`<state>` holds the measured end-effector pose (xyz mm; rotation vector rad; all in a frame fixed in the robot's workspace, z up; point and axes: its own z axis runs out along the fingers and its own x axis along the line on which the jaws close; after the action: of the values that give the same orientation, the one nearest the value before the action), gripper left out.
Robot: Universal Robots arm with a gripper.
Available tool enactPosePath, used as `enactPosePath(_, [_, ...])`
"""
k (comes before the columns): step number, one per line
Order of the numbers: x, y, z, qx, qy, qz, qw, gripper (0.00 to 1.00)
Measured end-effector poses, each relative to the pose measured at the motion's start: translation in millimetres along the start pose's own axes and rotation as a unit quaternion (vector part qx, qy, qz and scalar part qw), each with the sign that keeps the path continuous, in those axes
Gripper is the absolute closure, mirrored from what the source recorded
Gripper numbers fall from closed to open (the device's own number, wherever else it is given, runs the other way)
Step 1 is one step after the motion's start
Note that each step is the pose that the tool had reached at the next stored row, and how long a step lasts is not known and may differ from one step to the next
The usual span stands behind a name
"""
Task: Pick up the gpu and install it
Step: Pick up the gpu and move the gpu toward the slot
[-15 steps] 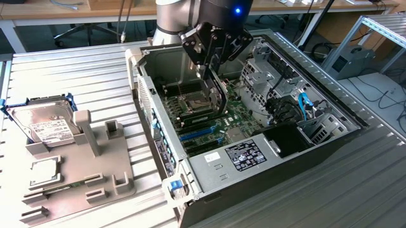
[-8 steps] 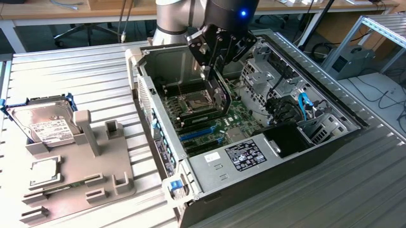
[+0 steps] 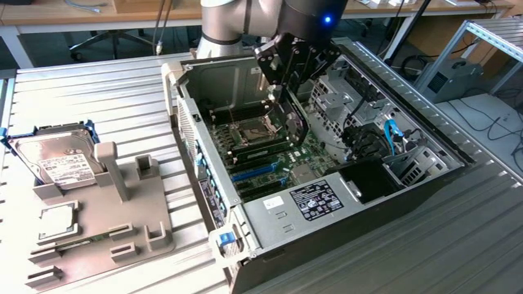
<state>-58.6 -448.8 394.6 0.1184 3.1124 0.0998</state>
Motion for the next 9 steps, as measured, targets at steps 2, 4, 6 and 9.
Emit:
enactPosePath(2, [-10.3,0.9,1.5,0.0000,0.0000,0.000,1.0000,0.73])
enactPosePath(4, [-16.0,1.4,2.4,0.0000,0.0000,0.000,1.0000,0.73])
enactPosePath(6, [-23.2,2.2,3.6,0.0000,0.0000,0.000,1.0000,0.73])
enactPosePath(9, [-30.9,3.7,5.5,0.0000,0.0001,0.000,1.0000,0.73])
